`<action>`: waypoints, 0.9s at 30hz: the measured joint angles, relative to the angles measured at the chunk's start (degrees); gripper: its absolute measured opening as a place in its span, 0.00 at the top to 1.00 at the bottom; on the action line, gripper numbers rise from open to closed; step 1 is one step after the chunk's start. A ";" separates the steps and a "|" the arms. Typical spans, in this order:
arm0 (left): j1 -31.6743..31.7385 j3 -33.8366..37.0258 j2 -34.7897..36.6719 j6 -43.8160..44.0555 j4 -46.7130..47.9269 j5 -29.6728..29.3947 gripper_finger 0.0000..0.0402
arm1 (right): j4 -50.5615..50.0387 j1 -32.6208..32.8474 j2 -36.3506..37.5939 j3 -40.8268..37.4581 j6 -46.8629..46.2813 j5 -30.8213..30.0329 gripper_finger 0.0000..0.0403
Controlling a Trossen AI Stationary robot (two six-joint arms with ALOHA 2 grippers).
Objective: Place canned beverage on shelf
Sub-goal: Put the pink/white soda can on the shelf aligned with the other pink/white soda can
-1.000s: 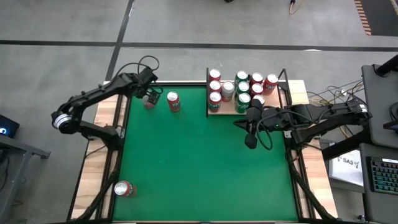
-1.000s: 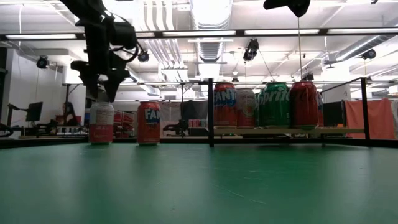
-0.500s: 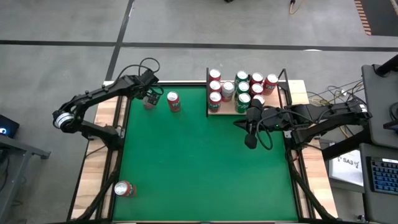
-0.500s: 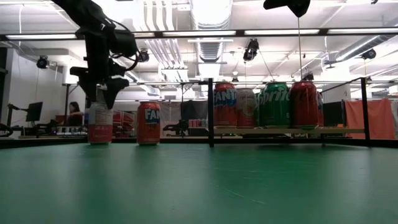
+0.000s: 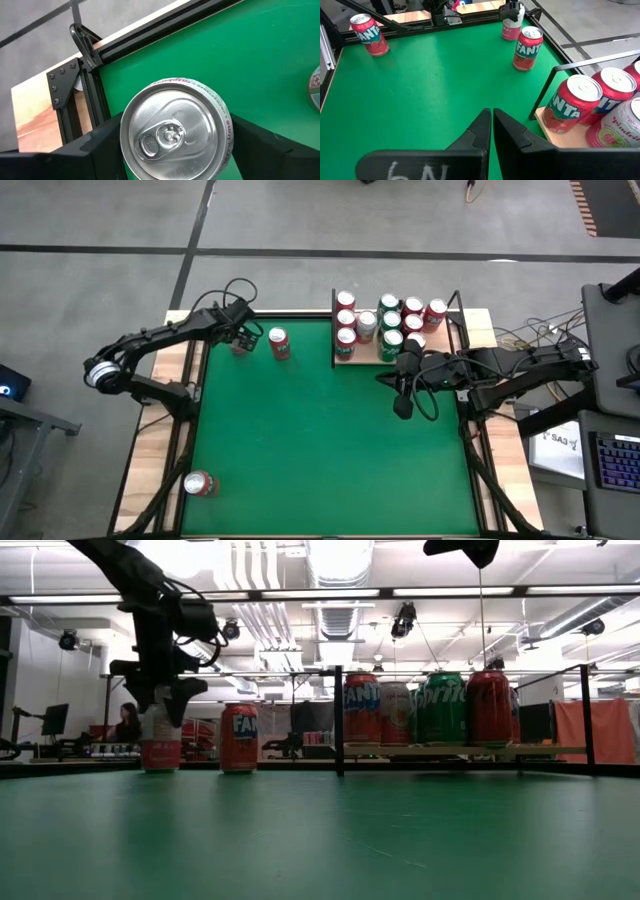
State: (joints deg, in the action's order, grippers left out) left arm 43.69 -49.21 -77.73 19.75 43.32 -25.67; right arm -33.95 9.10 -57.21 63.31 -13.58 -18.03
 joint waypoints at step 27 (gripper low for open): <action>-62.11 -12.11 19.99 18.66 8.59 -19.81 0.30 | 14.83 0.02 -0.02 -5.14 6.22 0.23 0.98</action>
State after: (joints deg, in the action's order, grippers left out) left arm -18.42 -61.32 -57.74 38.41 51.92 -45.48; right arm -19.12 9.13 -57.23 58.17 -7.35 -17.80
